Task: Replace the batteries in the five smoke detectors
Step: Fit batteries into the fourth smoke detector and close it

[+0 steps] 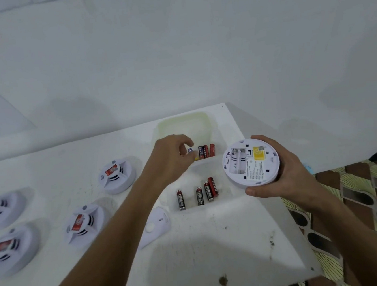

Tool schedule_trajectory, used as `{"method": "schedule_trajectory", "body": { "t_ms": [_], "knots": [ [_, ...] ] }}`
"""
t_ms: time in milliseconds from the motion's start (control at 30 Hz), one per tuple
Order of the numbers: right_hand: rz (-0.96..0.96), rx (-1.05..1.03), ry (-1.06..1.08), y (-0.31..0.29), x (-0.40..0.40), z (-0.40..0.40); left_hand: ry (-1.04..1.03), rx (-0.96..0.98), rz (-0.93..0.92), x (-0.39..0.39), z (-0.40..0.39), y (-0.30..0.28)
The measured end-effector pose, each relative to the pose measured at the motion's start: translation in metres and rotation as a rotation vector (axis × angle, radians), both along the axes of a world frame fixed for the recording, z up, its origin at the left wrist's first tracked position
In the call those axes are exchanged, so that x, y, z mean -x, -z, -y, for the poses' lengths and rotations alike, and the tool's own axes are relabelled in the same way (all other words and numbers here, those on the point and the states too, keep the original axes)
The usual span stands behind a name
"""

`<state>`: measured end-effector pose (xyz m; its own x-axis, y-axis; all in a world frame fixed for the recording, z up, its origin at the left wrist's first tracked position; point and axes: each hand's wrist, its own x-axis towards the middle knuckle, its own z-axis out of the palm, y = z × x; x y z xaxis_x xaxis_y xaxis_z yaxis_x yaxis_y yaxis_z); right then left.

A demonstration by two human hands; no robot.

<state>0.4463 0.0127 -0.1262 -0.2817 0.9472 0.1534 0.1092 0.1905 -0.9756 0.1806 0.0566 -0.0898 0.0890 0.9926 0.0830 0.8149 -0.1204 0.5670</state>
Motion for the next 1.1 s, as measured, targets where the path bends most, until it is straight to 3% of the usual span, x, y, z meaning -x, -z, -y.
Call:
{"method": "schedule_trajectory", "body": {
  "t_ms": [267,433,533,767,933,1100],
  "knots": [
    [0.034,0.015,-0.016,0.005,-0.009,0.028,0.046,0.242,-0.122,-0.029,0.035,0.024],
    [0.032,0.025,0.007,0.004,-0.02,0.047,0.073,0.285,-0.393,-0.045,0.024,0.038],
    [0.037,0.024,0.006,0.004,-0.026,0.056,0.073,0.329,-0.416,-0.048,0.02,0.042],
    [0.027,0.035,0.008,0.001,-0.029,0.069,0.011,0.342,-0.138,-0.049,0.019,0.045],
    [0.036,0.023,0.015,0.0,-0.025,0.07,-0.012,0.224,0.016,-0.053,0.032,0.039],
    [0.029,0.021,0.001,-0.001,-0.018,0.067,-0.08,-0.063,0.485,-0.06,0.059,0.0]
  ]
}}
